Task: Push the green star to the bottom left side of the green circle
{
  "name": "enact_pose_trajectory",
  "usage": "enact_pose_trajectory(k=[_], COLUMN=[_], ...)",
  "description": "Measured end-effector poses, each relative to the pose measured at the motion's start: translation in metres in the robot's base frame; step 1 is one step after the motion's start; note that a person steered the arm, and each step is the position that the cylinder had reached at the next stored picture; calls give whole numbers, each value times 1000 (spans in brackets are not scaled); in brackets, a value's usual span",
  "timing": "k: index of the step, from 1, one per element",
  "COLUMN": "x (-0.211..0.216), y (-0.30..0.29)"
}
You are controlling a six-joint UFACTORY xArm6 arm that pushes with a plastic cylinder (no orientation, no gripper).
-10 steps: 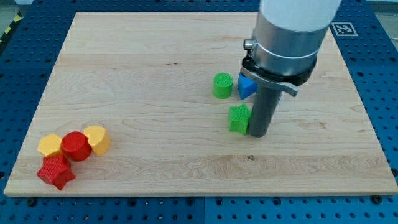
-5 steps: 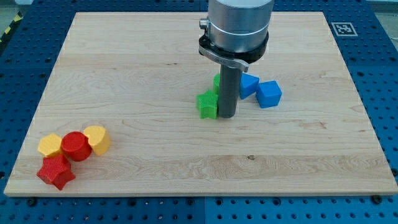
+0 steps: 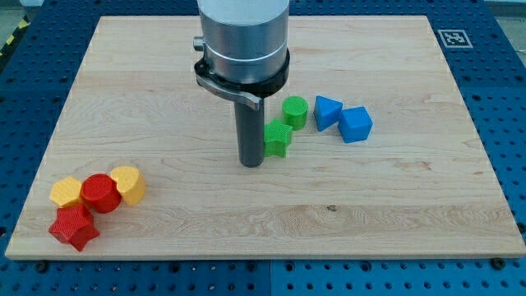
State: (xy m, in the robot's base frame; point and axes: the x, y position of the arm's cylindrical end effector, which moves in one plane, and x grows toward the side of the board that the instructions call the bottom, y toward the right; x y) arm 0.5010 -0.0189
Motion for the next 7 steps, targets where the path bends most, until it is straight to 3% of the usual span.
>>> enact_pose_trajectory(k=[7], x=[-1], y=[36])
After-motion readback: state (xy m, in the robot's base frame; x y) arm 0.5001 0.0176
